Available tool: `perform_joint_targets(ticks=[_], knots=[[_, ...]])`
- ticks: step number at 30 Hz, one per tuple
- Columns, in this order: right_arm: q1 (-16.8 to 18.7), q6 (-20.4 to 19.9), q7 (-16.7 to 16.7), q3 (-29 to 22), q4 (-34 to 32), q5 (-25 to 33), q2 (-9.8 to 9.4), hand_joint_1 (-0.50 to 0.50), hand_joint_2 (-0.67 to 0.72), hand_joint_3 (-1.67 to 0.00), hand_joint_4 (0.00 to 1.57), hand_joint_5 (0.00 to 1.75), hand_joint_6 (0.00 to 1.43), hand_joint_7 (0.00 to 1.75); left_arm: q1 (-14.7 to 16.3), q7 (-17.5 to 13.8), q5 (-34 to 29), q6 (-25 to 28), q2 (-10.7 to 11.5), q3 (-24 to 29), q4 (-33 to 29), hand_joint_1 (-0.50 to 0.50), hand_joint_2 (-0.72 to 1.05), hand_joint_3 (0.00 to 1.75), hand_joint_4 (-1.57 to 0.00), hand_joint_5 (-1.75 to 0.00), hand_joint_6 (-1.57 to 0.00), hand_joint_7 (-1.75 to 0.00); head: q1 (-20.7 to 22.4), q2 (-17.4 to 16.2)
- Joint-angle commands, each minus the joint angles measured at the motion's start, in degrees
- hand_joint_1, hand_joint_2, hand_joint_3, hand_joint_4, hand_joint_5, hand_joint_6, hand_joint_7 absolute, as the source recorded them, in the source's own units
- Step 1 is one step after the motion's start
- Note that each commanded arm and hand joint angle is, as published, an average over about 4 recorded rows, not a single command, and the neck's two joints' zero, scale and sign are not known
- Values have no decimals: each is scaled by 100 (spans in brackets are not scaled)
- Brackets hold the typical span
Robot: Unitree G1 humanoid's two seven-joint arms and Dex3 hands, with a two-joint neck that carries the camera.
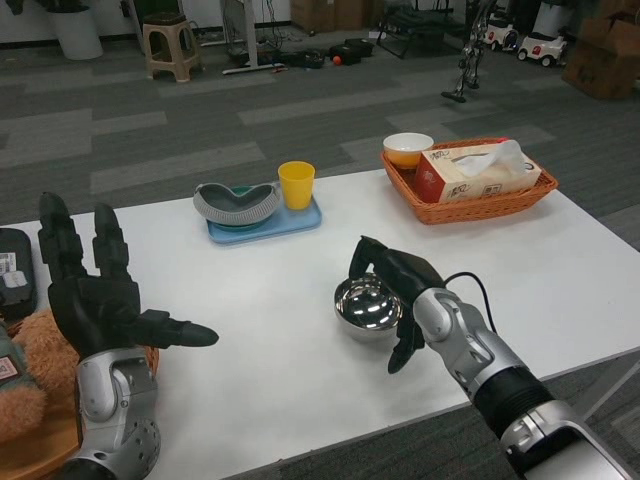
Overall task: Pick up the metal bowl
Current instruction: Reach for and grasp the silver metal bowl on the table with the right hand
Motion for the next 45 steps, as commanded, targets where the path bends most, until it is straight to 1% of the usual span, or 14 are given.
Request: perform_joint_targets(ticks=[1, 5, 10, 11, 15, 17, 21, 25, 26, 29, 30, 33, 41, 45], knots=[[-328, -296, 188, 38, 539, 660, 94, -40, 46, -34, 2, 175, 0, 157, 49, 21, -3, 1, 49, -6, -26, -48, -72, 0, 0, 0, 0, 0, 8, 12], [-447, -630, 158, 64, 928, 1371, 158, -42, 47, -32, 4, 160, 0, 159, 49, 21, -10, 1, 49, -8, -26, -48, -72, 0, 0, 0, 0, 0, 16, 9], [-667, -1709, -291, 455, 1870, 4217, 237, -35, 27, -30, 29, 97, 0, 148, 40, 21, -8, 1, 49, -8, -26, -48, -72, 0, 0, 0, 0, 0, 14, 1], [-702, -1917, -401, 640, 1996, 4782, 232, -32, 22, -32, 45, 85, 0, 147, 40, 21, -10, 1, 49, -8, -26, -48, -72, 0, 0, 0, 0, 0, 14, 2], [-754, -2221, -638, 1449, 2022, 6535, 131, -25, 15, -36, 136, 121, 1, 157, 40, 21, -10, 1, 49, -8, -26, -48, -72, 0, 0, 0, 0, 0, 10, 12], [-790, -2247, -607, 1761, 2009, 7212, 87, -29, 31, -32, 138, 126, 1, 157, 36, 21, -10, 1, 49, -13, -26, -48, -72, 0, 0, 0, 0, 0, 12, 16], [-1001, -2212, 131, 2609, 2048, 8508, -49, -42, 61, -10, 68, 119, 0, 140, 18, 21, -10, 1, 49, -21, -18, -48, -72, 0, 0, 0, 0, 0, 4, 8], [-1304, -2049, 1164, 3575, 2088, 10191, -291, -43, 66, -8, 59, 104, 0, 136, 5, 21, -10, 1, 45, -48, 4, -48, -72, 0, 0, 0, 0, 0, -8, 12], [-1321, -2045, 1239, 3630, 2077, 10297, -317, -44, 66, -8, 59, 97, 0, 136, 5, 21, -10, 1, 43, -50, 7, -48, -72, 0, 0, 0, 0, 0, -5, 13], [-1339, -2034, 1377, 3659, 1965, 10453, -372, -43, 58, -8, 70, 153, 0, 152, 5, 21, -10, 6, 36, -52, 9, -48, -72, 0, 0, 0, 0, 0, -6, 2], [-1339, -2032, 1397, 3641, 1917, 10477, -383, -34, 47, -12, 90, 170, 1, 159, 5, 21, -10, 6, 36, -52, 9, -48, -72, 0, 0, 0, 0, 0, 4, 6], [-1291, -2040, 1188, 3538, 1802, 10571, -374, -2, 19, -32, 136, 150, 10, 168, 5, 21, -10, 1, 38, -52, 9, -48, -72, 0, 0, 0, 0, 0, 39, 22], [-1172, -2014, 894, 3395, 1635, 10699, -392, 21, 19, -48, 133, 155, 88, 166, 31, 21, -10, 1, 32, -43, 0, -48, -72, 0, 0, 0, 0, 0, -2, -16], [-1172, -1999, 922, 3402, 1591, 10723, -420, 14, 42, -46, 131, 126, 52, 155, 29, 21, -12, 1, 32, -52, 7, -48, -72, 0, 0, 0, 0, 0, -9, -18]])
